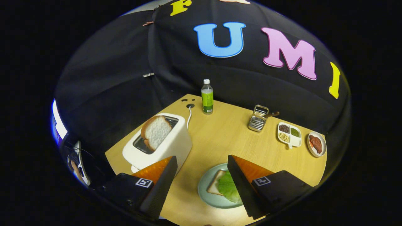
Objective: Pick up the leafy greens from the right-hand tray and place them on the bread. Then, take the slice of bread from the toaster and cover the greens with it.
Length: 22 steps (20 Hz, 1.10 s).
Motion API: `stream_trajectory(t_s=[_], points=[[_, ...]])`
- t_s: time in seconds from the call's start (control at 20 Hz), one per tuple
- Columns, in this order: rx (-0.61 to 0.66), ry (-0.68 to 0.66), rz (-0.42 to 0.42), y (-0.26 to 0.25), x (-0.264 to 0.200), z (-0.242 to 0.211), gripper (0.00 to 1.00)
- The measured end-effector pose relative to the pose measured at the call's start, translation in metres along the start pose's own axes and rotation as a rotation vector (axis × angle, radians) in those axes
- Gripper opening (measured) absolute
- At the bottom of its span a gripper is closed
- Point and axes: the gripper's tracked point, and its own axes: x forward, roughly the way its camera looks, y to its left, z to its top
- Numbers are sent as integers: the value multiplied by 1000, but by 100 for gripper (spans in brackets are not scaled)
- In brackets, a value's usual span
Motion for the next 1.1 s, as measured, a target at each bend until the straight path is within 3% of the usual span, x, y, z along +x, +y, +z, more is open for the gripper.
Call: stream_trajectory(t_s=[0.4, 0.7, 1.1], points=[[-139, -53, 96, 67, 18, 48, 100], [-195, -31, 133, 115, 56, 47, 99], [-235, 27, 63, 123, 111, 27, 99]])
